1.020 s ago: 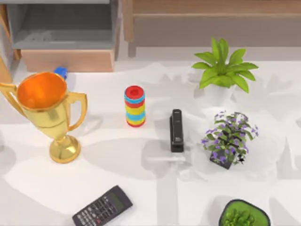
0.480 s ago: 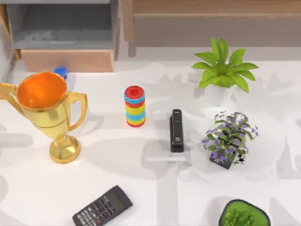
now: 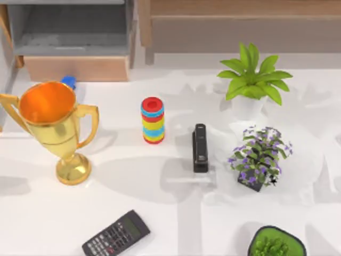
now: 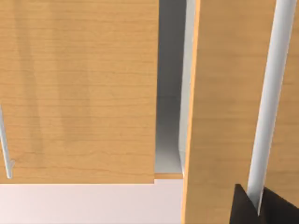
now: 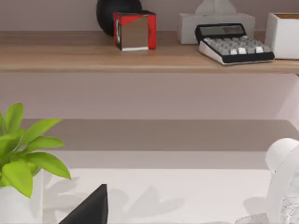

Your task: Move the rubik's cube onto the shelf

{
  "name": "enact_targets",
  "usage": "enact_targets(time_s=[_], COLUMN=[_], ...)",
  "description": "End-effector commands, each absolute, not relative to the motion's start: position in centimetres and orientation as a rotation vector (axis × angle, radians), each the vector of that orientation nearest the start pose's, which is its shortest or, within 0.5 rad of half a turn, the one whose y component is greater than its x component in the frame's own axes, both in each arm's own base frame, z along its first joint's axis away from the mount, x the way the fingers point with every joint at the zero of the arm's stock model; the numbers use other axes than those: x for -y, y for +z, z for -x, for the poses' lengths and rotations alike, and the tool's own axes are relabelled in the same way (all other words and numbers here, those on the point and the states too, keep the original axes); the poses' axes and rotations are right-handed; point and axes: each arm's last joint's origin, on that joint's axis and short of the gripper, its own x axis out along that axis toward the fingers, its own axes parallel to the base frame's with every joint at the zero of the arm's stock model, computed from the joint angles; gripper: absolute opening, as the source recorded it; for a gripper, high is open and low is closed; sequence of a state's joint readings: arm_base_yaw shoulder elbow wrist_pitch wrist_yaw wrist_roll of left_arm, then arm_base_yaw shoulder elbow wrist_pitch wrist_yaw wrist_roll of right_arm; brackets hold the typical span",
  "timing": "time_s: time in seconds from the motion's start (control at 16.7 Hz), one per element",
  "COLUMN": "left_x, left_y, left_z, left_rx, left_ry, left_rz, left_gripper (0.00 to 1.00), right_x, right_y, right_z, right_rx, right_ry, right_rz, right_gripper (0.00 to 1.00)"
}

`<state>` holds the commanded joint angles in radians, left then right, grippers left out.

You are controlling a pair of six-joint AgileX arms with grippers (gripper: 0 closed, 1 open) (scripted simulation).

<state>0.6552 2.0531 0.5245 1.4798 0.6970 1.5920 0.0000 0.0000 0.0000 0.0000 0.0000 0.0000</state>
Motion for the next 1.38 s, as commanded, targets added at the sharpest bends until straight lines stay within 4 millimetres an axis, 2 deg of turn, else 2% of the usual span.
enact_targets(time_s=[0.12, 0.36, 1.14, 1.38], left_x=[-17.42, -17.43, -17.43, -17.43], left_y=[8.74, 8.75, 8.75, 8.75], left_z=[-24.55, -24.47, -24.47, -24.47], left_rx=[-0.004, -0.004, -0.004, -0.004], left_ry=[-0.035, -0.035, -0.035, -0.035], left_rz=[-1.555, -1.556, -1.556, -1.556], left_gripper=[0.00, 0.00, 0.98, 1.00], right_x=[0.12, 0.12, 0.12, 0.12], right_y=[16.00, 16.00, 16.00, 16.00], right_z=[-10.57, -10.57, -10.57, -10.57], right_rx=[0.000, 0.000, 0.000, 0.000], right_ry=[0.000, 0.000, 0.000, 0.000], right_rz=[0.000, 0.000, 0.000, 0.000], right_gripper=[1.00, 1.00, 1.00, 1.00])
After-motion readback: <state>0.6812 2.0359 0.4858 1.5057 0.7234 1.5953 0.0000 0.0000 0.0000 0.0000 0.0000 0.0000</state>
